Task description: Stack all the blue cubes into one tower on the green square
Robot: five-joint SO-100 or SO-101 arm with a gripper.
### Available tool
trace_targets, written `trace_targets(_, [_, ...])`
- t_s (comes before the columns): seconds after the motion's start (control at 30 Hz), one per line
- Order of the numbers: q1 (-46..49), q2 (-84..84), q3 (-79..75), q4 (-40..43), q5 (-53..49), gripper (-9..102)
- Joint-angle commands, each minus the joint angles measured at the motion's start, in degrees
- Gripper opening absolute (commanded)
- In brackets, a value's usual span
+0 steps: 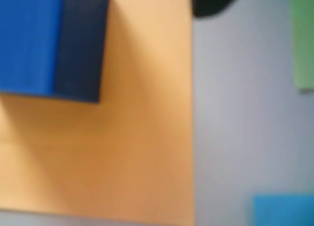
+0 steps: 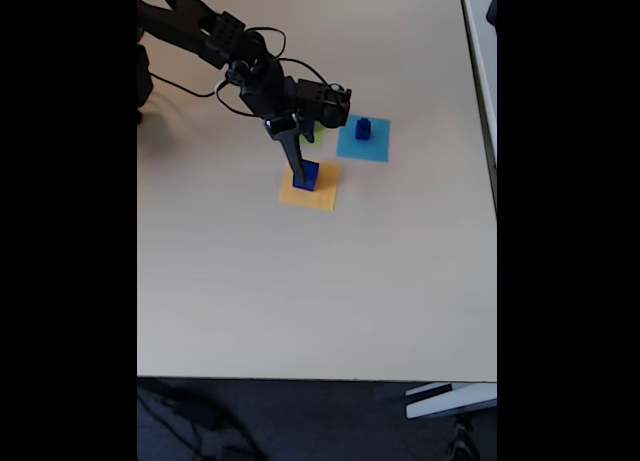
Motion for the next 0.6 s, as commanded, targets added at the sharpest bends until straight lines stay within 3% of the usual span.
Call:
trace_targets(0.0, [-0.3,-1.1,-6.4,-0.2,-1.1,54])
trace_targets(0.57, [0.4,-1.5,5.8,-13.5,-4.2,54])
